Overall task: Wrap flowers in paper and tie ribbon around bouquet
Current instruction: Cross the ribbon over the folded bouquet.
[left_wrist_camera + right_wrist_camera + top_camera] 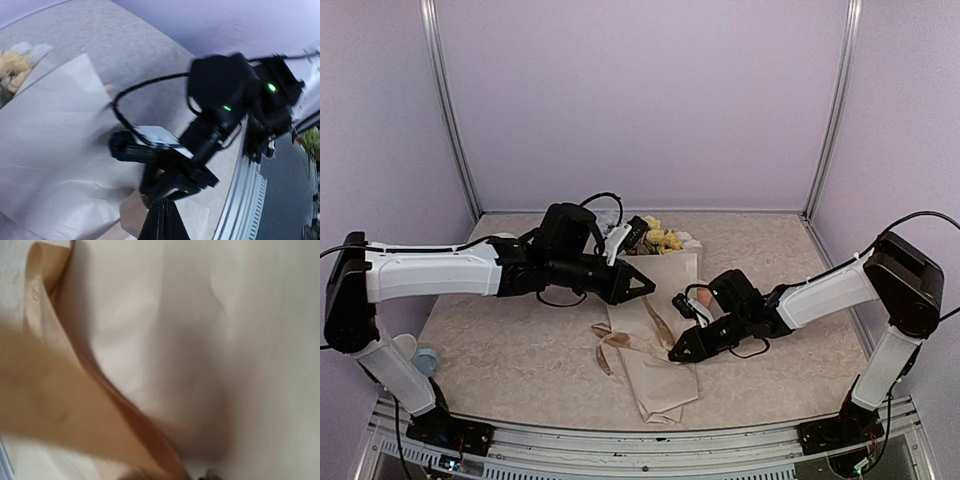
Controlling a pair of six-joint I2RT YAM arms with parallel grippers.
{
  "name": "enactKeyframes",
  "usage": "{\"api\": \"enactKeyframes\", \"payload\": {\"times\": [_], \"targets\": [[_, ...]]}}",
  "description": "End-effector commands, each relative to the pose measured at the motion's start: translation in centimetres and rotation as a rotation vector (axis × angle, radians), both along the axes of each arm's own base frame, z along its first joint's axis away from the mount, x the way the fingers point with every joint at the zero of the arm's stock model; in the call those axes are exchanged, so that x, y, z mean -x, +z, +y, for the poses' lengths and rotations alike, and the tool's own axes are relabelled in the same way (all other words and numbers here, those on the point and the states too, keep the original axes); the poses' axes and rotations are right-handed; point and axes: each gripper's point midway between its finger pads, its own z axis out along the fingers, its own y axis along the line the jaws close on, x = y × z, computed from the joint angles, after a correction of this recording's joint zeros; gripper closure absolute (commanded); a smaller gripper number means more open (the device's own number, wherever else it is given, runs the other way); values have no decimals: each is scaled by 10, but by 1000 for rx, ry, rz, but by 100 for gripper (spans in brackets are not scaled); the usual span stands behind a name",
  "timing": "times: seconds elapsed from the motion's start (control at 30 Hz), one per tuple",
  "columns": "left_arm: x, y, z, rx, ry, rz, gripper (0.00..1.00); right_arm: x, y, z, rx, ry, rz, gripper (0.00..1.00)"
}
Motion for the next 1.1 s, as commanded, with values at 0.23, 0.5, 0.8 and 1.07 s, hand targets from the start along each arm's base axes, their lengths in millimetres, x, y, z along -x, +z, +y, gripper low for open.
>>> {"api": "enactKeyframes", "payload": {"times": [0.23,0.5,0.8,1.07], "targets": [[144,-71,-2,-264,-480,-27,100,-7,-1,-1,-25,-16,41,70],[161,-82,-2,-393,-620,-120,31,-8,-2,-4,-7,-20,35,70],[60,-72,-34,-347,-435,-242,26,-10,-3,-2,-3,-19,36,71],[29,-141,-23,-522,-414,-191,24,-12,4,-3,-7,-31,19,72]]}}
